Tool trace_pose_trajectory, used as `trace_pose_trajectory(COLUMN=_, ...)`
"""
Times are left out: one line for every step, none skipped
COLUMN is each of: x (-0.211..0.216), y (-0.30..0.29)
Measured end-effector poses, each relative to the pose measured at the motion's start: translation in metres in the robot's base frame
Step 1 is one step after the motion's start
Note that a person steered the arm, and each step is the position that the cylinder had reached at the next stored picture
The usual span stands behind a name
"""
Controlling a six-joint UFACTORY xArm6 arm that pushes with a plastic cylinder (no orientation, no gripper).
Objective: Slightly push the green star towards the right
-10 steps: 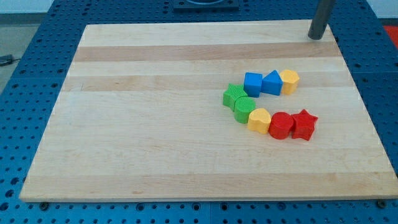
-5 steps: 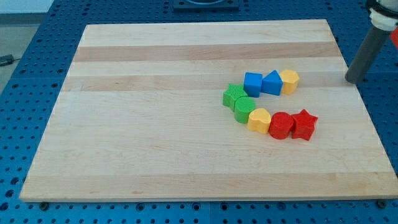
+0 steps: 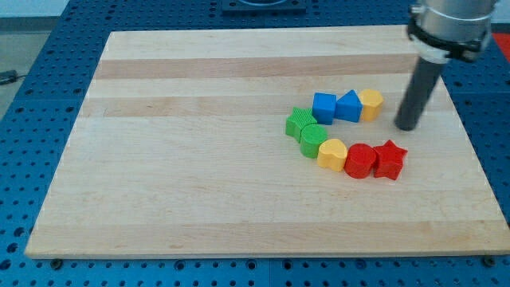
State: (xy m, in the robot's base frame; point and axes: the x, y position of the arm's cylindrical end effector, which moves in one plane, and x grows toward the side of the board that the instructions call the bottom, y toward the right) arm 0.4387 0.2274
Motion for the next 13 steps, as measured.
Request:
trace_pose_trajectory(x=0.060, y=0.056)
trace_pose_trajectory(x=0.146, y=0.024)
trace_pose_trajectory(x=0.180, y=-0.036)
trace_pose_trajectory(x=0.161, y=-0.119)
trace_pose_trajectory(x=0.118, y=-0.211)
trace_pose_trajectory(x=0.079, y=-0.284)
trace_pose_trajectory(x=0.024, y=-0.295)
trace_pose_trajectory(x=-0.015, y=-0.267)
trace_pose_trajectory(x=-0.019, y=-0.242)
trace_pose_trajectory(x=-0.019, y=-0.238)
trace_pose_trajectory(x=-0.019, y=-0.218)
trace_pose_trajectory(x=-0.019, y=-0.206)
trace_pose_trajectory(x=-0.019, y=-0.201)
